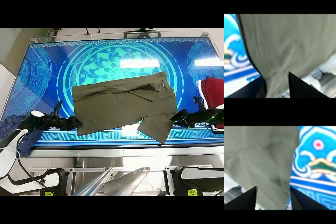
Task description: Fold the shirts.
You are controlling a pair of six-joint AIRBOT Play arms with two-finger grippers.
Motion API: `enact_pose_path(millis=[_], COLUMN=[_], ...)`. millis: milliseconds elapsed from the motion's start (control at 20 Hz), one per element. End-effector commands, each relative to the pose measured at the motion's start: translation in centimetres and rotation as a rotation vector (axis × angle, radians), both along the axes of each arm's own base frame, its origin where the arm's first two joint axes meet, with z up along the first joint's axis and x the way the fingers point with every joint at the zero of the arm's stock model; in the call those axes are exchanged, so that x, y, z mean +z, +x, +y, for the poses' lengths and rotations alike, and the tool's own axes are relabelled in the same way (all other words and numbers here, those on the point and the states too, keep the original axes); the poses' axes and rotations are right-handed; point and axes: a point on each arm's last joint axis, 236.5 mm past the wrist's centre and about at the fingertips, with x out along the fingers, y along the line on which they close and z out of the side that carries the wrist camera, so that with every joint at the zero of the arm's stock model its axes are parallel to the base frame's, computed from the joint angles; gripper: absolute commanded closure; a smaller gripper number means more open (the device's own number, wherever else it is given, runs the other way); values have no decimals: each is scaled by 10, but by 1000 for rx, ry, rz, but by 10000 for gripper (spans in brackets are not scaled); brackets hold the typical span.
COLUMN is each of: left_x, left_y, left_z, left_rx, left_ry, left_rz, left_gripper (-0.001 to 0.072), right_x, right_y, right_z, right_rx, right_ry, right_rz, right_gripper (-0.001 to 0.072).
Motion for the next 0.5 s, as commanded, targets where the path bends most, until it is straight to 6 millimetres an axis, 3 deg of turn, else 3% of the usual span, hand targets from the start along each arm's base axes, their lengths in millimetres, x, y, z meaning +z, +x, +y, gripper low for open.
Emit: enact_pose_path(millis=[0, 50, 100, 150, 200, 250, 300, 350, 450], left_x=[3, 3, 3, 4, 6, 10, 15, 23, 41], left_y=[10, 8, 7, 6, 8, 10, 10, 10, 11], left_z=[-4, -8, -12, -16, -21, -26, -32, -35, -26], left_rx=[-19, -34, -45, -55, -51, -44, -47, -56, -75], left_ry=[18, 18, 15, 11, -5, -28, -61, -97, -140], left_rz=[-38, -37, -36, -36, -39, -45, -52, -54, -44], left_gripper=[378, 379, 425, 569, 661, 680, 680, 681, 682], right_x=[-10, -10, -7, -1, 6, 16, 24, 31, 46], right_y=[-9, -5, 0, 7, 12, 14, 14, 12, 9], right_z=[18, 23, 29, 36, 43, 50, 54, 54, 43], right_rx=[-10, -11, -12, -20, -26, -14, -5, 8, 10], right_ry=[13, 16, 27, 59, 94, 134, 158, 158, 116], right_rz=[11, 0, -20, -45, -64, -89, -102, -115, -157], right_gripper=[221, 222, 228, 350, 438, 493, 625, 676, 677])
